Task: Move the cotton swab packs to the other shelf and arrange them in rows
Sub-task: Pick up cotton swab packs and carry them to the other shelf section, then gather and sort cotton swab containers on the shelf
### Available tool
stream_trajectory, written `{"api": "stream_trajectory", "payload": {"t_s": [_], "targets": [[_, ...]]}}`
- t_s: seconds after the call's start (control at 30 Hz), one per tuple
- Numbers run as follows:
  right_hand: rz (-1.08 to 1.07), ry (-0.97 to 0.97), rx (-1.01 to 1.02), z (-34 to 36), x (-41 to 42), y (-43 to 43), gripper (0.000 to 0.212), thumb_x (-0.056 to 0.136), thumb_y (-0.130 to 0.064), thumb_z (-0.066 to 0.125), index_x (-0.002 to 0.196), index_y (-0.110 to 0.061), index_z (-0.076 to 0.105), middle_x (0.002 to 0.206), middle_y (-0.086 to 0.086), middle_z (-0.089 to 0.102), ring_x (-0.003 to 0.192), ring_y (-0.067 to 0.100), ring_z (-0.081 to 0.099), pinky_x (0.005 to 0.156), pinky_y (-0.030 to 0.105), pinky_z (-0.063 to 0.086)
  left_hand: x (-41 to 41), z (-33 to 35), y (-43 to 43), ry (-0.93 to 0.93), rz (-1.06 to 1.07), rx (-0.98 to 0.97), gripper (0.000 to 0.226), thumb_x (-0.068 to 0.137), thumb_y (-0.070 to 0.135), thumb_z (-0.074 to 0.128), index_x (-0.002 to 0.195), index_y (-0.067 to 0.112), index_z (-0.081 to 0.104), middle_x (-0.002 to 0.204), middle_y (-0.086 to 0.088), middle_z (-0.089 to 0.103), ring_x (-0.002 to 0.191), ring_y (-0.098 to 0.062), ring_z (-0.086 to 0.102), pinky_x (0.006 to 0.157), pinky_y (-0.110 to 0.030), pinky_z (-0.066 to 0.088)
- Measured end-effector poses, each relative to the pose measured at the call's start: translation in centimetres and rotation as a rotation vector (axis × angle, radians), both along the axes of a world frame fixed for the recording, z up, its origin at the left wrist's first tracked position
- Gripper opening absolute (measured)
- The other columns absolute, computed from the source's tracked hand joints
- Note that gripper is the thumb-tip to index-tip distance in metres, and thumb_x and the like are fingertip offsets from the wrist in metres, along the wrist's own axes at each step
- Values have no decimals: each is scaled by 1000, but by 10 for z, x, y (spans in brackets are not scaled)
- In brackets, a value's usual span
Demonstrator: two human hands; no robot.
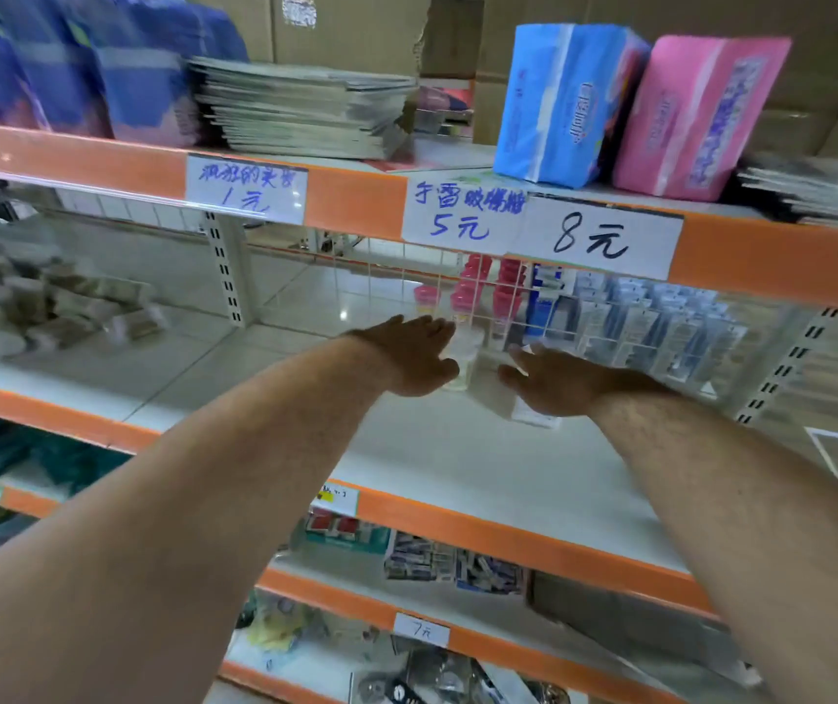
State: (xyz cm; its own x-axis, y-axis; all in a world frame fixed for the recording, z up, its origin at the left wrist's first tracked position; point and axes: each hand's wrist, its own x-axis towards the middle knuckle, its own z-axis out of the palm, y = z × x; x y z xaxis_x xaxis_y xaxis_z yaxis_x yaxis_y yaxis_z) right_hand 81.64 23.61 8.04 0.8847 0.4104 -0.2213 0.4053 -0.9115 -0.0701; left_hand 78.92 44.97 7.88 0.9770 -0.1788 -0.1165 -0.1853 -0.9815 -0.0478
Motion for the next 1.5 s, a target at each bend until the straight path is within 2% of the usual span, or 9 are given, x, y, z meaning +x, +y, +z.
{"api": "stream_trajectory", "payload": {"t_s": [0.1,0.27,0.43,0.73,0.97,1.07,1.17,1.37,1.5], "targets": [[71,-15,1,3,-3,24,72,97,-61,16,154,-18,18,157,21,23,140,35,34,112,44,32,-17,3,23,10,62,12,71,97,55,15,157,23,-4,166,4,-3,152,-12,-2,124,-40,3],[65,-36,-62,11,-22,77,66,100,-59,13,157,-26,4,164,7,-2,150,30,6,121,48,10,-59,17,66,14,144,-39,66,102,49,20,158,22,-2,165,5,-5,151,-10,-4,123,-34,-1],[134,10,-56,20,-46,159,66,100,-60,14,157,-29,2,164,4,-5,151,27,2,122,45,6,-104,13,155,-14,218,-57,69,101,50,21,158,18,0,166,-1,-2,152,-13,1,123,-37,4],[413,1,-26,18,-130,379,67,101,-56,17,157,-20,11,164,7,6,151,24,8,122,40,11,-235,8,357,-18,461,-75,67,102,42,25,158,11,2,166,-5,1,152,-17,1,122,-41,5],[644,35,-44,2,-183,541,67,102,-55,18,157,-19,9,163,13,5,150,30,8,121,43,10,-324,3,476,-4,672,-105,70,103,50,20,158,14,-2,166,-3,-2,152,-16,-2,123,-40,2],[731,62,-15,-4,-203,600,64,102,-53,22,156,-20,16,159,18,19,147,33,17,119,41,16,-353,-7,519,2,763,-125,70,102,50,19,158,14,-3,166,-3,-3,152,-15,-3,123,-40,2],[867,62,8,-18,-210,658,66,99,-57,22,152,-18,25,153,18,30,142,33,28,116,41,25,-372,-20,563,0,857,-119,71,101,52,18,158,14,-2,166,-2,-3,152,-15,-2,123,-41,3],[993,110,-6,-24,-200,768,68,101,-57,19,157,-19,8,163,11,6,151,26,7,121,43,12,-381,-9,637,-13,996,-93,69,101,48,19,158,14,0,165,-2,-1,152,-14,1,123,-41,5],[1075,100,7,-12,-185,832,70,100,-58,19,156,-16,14,162,15,14,149,27,14,120,43,18,-375,8,684,-16,1060,-59,70,100,51,17,158,15,-1,165,-3,-1,152,-15,1,123,-43,5]]}}
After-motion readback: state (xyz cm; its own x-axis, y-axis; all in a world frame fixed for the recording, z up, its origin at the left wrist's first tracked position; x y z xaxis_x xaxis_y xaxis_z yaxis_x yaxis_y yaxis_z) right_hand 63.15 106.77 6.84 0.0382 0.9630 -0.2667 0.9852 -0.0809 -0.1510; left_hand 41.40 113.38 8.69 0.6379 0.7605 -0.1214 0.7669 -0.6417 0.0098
